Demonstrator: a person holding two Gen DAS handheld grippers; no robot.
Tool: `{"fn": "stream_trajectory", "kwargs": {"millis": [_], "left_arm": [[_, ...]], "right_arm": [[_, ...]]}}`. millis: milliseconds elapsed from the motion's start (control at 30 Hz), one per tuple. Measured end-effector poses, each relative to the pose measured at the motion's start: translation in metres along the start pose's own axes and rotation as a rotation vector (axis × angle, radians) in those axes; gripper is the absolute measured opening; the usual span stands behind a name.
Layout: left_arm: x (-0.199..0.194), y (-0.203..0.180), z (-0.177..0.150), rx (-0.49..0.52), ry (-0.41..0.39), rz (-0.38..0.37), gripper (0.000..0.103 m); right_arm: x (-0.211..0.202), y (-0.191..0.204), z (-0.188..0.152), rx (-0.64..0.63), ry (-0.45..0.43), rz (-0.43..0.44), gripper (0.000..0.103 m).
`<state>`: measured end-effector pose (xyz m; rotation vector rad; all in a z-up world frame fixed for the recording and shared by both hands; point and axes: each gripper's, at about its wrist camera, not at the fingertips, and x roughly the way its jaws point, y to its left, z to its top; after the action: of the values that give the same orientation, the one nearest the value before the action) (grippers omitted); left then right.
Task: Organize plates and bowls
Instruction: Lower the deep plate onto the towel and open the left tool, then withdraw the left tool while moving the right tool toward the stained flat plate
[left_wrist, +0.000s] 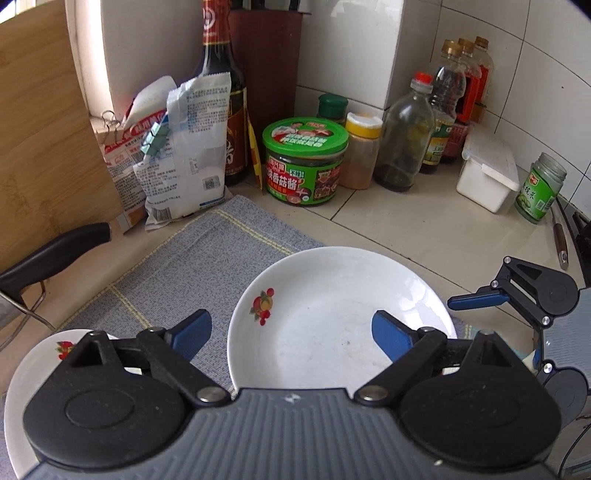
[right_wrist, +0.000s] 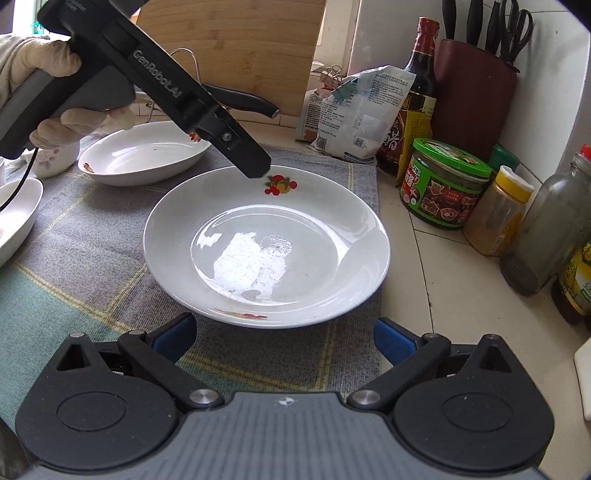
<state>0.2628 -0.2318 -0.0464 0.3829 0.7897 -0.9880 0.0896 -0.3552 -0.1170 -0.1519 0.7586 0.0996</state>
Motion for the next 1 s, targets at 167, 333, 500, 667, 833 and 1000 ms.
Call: {"fn": "stream_trajectory", "kwargs": {"millis": [167, 333, 500, 667, 833, 1000], "left_arm": [[-0.035, -0.013, -0.011, -0.007, -0.077, 0.034, 0.098], [-0.068, -0.031, -0.03, 0.01, -0.15, 0.102, 0.099], [-0.093, -0.044, -0.051, -0.026, -0.183, 0.161, 0.1], [-0.117, -0.051, -0.08, -0.109, -0.202, 0.215, 0.1], [-0.14, -0.055, -0.108, -0.18, -0.206, 0.292, 0.1], [-0.166, -0.058, -0.135, -0.205, -0.216, 0.354, 0.1]], "right_arm": [[-0.016, 0.008, -0.004, 0.031, -0.009, -0.062, 0.103], [-0.031, 0.014, -0.008, 0.078, -0.01, -0.096, 0.103], [-0.04, 0.023, -0.012, 0.097, 0.001, -0.092, 0.103], [-0.037, 0.042, -0.016, 0.063, 0.047, -0.048, 0.103], [-0.033, 0.069, -0.016, -0.006, 0.063, 0.032, 0.103], [-0.035, 0.097, -0.007, -0.063, 0.043, 0.075, 0.103]]}}
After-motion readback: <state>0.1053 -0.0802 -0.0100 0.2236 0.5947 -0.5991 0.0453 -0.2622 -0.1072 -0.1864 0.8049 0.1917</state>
